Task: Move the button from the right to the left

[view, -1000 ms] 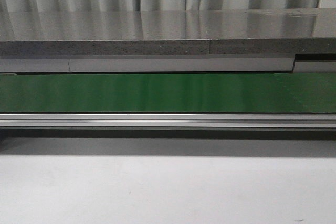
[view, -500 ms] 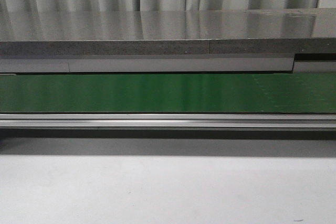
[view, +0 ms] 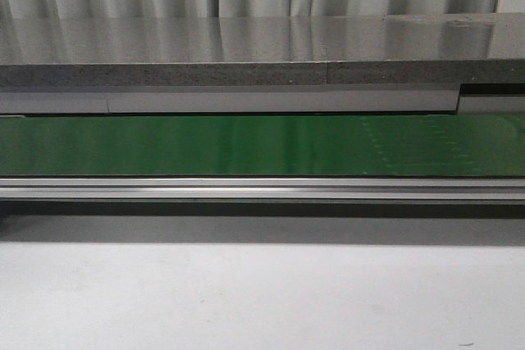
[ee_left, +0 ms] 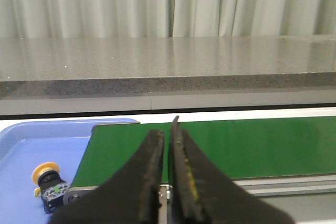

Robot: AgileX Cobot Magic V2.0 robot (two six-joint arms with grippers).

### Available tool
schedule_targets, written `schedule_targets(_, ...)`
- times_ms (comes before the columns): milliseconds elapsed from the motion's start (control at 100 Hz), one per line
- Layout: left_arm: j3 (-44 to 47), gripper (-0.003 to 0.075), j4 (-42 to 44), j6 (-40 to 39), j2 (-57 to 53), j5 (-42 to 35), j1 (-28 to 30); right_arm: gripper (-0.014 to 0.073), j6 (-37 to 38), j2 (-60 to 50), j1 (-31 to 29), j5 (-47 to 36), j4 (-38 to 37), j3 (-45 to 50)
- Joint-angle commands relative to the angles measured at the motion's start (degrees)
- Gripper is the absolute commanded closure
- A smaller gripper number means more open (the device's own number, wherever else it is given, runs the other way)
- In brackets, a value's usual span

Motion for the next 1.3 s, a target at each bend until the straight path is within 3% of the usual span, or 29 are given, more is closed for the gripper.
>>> schedule_targets(0, 2.3, 0.0715, -0.1, -0.6, -2.1, -4.5, -0.4, 0.0661, 0.2, -2.1, 0.1, -5.0, -0.7, 0.4)
schedule_targets(1290, 2.3, 0.0715, -0.1, -0.6, -2.1, -4.5, -0.4, 0.0661, 0.6, -2.0, 0.1, -6.5, -0.4, 3.6)
